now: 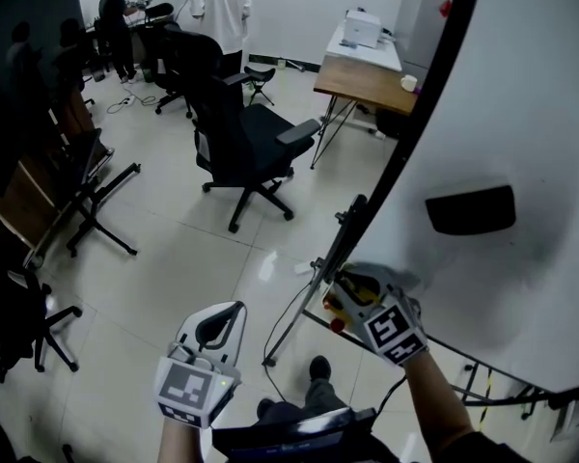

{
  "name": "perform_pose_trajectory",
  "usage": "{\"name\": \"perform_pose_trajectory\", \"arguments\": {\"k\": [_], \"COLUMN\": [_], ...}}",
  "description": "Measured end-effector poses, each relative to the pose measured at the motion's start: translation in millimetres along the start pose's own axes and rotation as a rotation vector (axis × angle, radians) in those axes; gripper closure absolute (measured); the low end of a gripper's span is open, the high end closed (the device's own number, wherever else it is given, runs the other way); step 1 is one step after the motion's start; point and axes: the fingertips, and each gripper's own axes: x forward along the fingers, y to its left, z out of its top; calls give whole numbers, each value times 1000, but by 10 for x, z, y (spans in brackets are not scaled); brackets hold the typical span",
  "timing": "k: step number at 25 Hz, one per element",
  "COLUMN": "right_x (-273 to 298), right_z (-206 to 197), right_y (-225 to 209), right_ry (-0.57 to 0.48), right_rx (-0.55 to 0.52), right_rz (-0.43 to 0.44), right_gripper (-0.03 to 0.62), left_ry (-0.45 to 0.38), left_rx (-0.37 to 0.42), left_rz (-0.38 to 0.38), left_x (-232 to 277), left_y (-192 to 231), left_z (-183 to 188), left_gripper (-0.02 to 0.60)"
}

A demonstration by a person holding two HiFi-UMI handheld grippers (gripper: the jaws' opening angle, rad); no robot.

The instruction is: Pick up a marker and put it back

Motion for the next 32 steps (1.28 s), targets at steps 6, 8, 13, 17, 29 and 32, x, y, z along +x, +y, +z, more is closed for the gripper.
{"name": "perform_pose_trajectory", "arguments": {"k": [6,8,13,17,29,32], "right_x": [-203,-319,-585,-805,-1064,-1063], "right_z": [287,466,878,1140,1664,1628], "right_y": [-148,-193,-264,-276,-59,77], "right_ry": [-118,-183,-308,-386,-509,-492], "right_rx": [85,140,153,146,165,149], "right_rz": [-23,-12,-10,-8,77,82], "right_gripper": [511,511,511,511,511,511], "left_ry": [-5,-13,-31,-54,-173,-177], "left_rx": [16,33,67,84,219,208], "left_rz": [4,0,2,10,66,62], "left_x": [-24,-33,-59,-135,-389,-477], "left_y": [-28,-45,-62,-59,-5,-49], "left_z": [91,152,259,411,1206,1180], "left_gripper": [581,581,581,581,581,581]}}
